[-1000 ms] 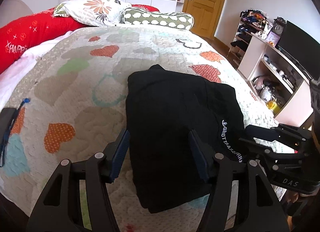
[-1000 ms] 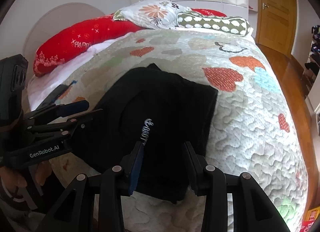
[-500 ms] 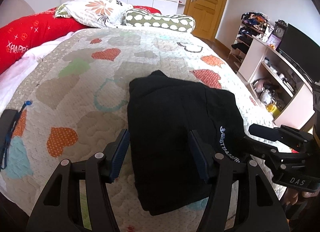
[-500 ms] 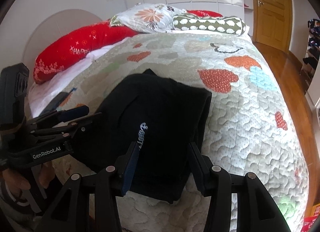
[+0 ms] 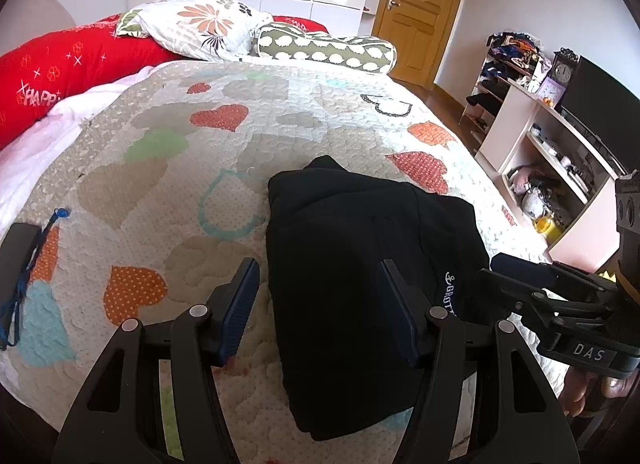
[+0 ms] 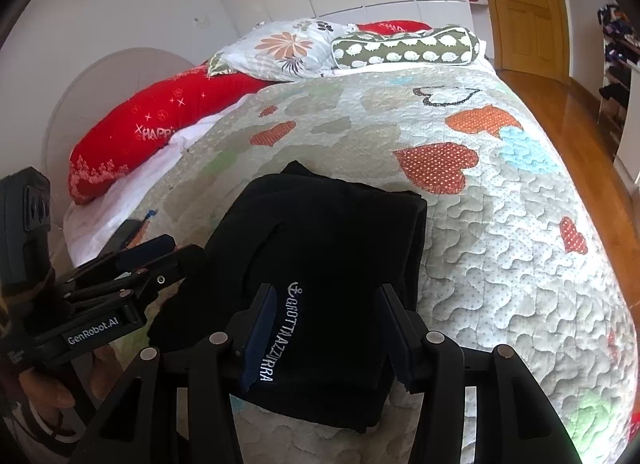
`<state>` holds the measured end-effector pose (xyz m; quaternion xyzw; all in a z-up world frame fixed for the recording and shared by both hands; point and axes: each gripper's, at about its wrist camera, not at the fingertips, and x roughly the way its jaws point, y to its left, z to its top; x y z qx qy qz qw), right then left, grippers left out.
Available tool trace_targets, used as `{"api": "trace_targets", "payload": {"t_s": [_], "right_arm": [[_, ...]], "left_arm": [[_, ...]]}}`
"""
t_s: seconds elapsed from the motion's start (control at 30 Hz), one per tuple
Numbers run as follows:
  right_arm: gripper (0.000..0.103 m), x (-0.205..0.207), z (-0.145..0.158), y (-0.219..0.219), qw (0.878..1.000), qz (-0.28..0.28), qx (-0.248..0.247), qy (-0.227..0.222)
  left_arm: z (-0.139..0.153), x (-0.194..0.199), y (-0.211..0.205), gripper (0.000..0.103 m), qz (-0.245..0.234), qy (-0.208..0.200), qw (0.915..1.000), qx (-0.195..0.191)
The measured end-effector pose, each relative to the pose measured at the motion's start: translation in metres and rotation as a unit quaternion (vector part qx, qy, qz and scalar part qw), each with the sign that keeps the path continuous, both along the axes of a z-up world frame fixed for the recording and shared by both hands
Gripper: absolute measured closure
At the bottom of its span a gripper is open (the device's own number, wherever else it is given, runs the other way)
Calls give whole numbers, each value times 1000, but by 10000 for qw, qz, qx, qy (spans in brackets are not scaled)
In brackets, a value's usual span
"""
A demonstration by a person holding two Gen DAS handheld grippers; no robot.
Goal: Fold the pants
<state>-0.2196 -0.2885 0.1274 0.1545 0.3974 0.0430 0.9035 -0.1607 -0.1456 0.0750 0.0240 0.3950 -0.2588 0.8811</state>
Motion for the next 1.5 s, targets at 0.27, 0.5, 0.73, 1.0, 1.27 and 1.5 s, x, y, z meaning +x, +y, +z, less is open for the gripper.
{"api": "trace_targets", "payload": {"t_s": [0.27, 0.5, 0.73, 1.0, 1.27, 1.5], "right_arm": [[51, 3, -9, -9, 9998, -144, -10, 104], [46, 7, -12, -9, 9998, -162, -58, 131], [44, 23, -19, -26, 9985, -475, -189, 208], [62, 39, -25, -17, 9971, -186, -733, 83], [60, 27, -28, -36, 9991, -383, -29, 151], [51, 13, -23, -39, 9983, -446, 367, 105]], "left_arm": [[-3, 6, 0, 42, 19, 134, 9999, -40], [-9, 10, 2, 42, 64, 235, 9997, -49], [-13, 19, 7, 38, 137, 372, 9991, -174], [-23, 20, -12, 36, -88, 432, 9990, -25], [-28, 23, -10, 33, -93, 562, 9983, -80], [-19, 21, 0, 33, 12, 510, 9986, -151]]}}
